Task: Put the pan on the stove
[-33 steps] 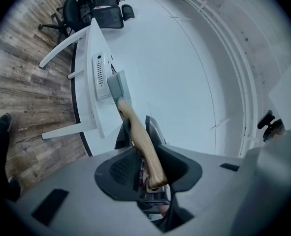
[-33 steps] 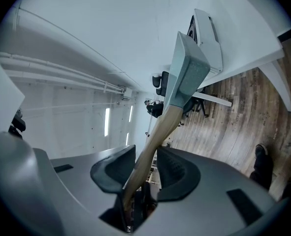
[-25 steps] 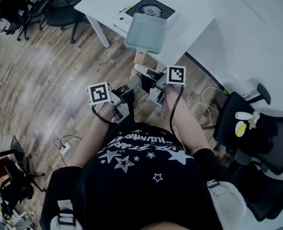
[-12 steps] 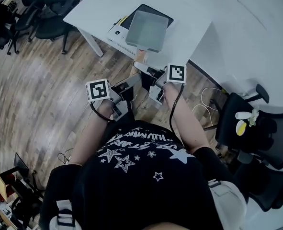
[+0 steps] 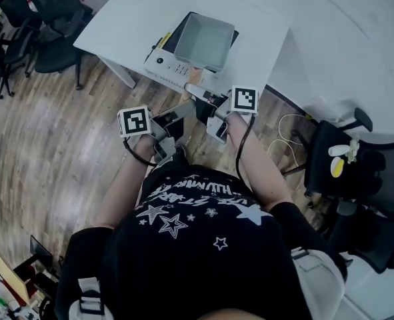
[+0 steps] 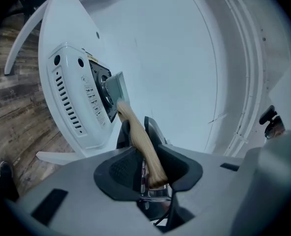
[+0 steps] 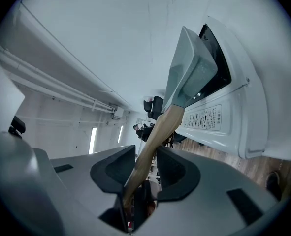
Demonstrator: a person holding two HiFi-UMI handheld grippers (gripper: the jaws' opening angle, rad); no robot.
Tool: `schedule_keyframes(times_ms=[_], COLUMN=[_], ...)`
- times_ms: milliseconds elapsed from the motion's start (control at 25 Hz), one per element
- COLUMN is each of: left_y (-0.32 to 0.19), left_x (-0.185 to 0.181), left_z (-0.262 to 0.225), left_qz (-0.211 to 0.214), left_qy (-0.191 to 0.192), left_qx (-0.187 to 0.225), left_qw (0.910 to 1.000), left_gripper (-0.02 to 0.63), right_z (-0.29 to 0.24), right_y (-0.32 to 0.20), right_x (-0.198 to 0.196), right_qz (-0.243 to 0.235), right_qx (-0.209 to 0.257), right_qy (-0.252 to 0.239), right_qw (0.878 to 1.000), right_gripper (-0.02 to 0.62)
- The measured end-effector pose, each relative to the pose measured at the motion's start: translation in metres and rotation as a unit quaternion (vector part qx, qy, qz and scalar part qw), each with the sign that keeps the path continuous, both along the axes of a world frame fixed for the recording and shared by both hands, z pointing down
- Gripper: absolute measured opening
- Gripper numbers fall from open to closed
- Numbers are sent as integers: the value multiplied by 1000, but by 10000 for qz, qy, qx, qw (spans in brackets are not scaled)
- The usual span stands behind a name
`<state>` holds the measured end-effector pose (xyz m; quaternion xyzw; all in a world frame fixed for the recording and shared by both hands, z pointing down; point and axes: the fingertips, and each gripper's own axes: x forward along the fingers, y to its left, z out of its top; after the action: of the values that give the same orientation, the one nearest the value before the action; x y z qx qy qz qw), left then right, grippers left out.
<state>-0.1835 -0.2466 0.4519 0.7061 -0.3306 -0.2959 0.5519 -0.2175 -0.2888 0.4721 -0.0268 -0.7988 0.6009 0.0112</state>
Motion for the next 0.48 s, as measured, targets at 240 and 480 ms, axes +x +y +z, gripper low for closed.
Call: schedule_keyframes(times_ms=[240,480], left_y=[-14,-28], left_x=[-31,-48], left_z=[14,15], left_qz=[290,536], left_qy=[-23,-11], left_qx=[-221,-139], left_qw=[9993,9985], left_gripper=[132,132], right_z=[8,15], right_y=[-17,-30], right_x=[-27,-43], right_qz=[229,375], right_qx=[-43,-81], right_qy=[91,131], right_qw=[9997,9992], right_gripper=[133,135])
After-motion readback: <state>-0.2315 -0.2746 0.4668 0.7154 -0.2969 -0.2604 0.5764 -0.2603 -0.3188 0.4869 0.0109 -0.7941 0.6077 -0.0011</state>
